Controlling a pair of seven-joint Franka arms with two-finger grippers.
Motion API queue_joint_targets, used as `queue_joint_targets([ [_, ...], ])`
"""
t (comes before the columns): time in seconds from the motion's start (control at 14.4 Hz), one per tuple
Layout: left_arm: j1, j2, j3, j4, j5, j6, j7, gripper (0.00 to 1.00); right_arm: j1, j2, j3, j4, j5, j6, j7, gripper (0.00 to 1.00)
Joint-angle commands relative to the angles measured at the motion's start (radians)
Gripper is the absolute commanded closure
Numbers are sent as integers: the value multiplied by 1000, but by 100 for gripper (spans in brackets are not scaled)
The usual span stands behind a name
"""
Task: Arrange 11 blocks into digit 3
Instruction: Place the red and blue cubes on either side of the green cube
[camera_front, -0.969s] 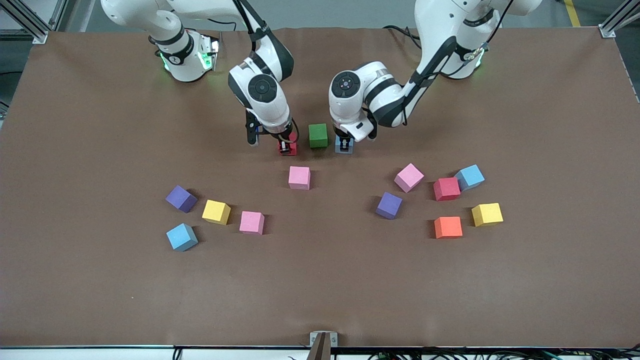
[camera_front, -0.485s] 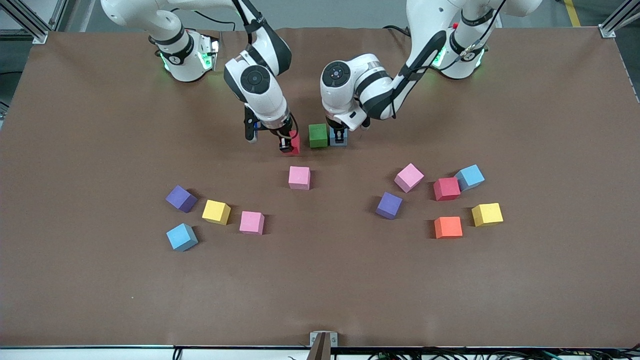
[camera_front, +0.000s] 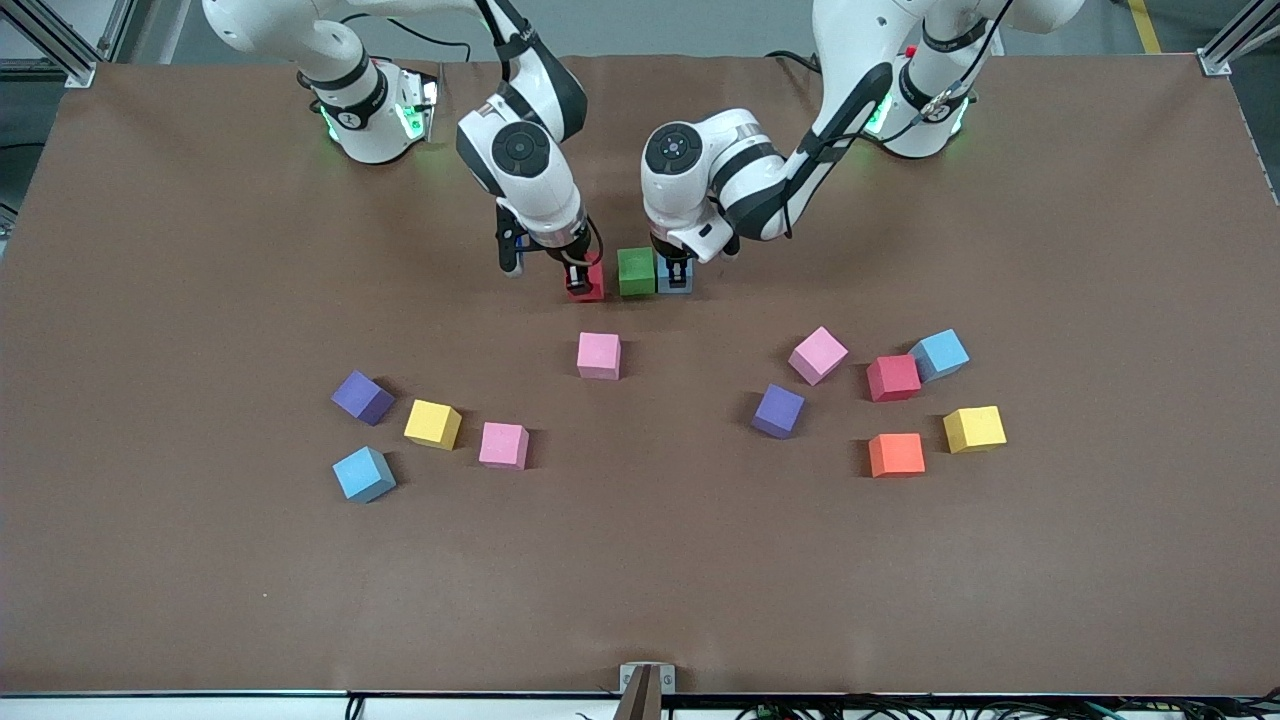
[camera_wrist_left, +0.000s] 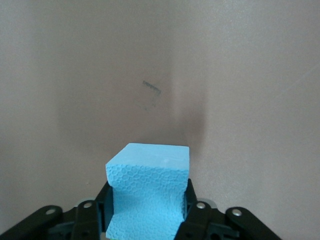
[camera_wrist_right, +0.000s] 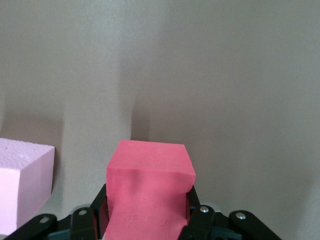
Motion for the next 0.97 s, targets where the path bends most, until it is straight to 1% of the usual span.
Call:
queue_joint_targets([
  [0.0,0,22,0,23,20,14,-28,65,16,18,-1,-22,31,55,-1,100],
  [0.07,-1,22,0,23,22,14,-28,64,16,27,-1,-22,31,64,1,100],
  [0.14,0,23,2,23,25,14,-25,52,16,33,-1,-21,31,66,1,100],
  [0.21,5,23,0,23,39,14,-17,16,16,35,-1,-19,31,67,1,100],
  [0.28,8,22,0,23,49,14,-14,0,16,35,-1,-19,31,69,1,100],
  [0.48,14,7,-3,22,51,-5,-7,0,18,35,-1,-18,47,69,1,100],
  [0.9,25,-85,-9,20,34,-97,13,0,39,45,-1,-10,48,74,4,100],
])
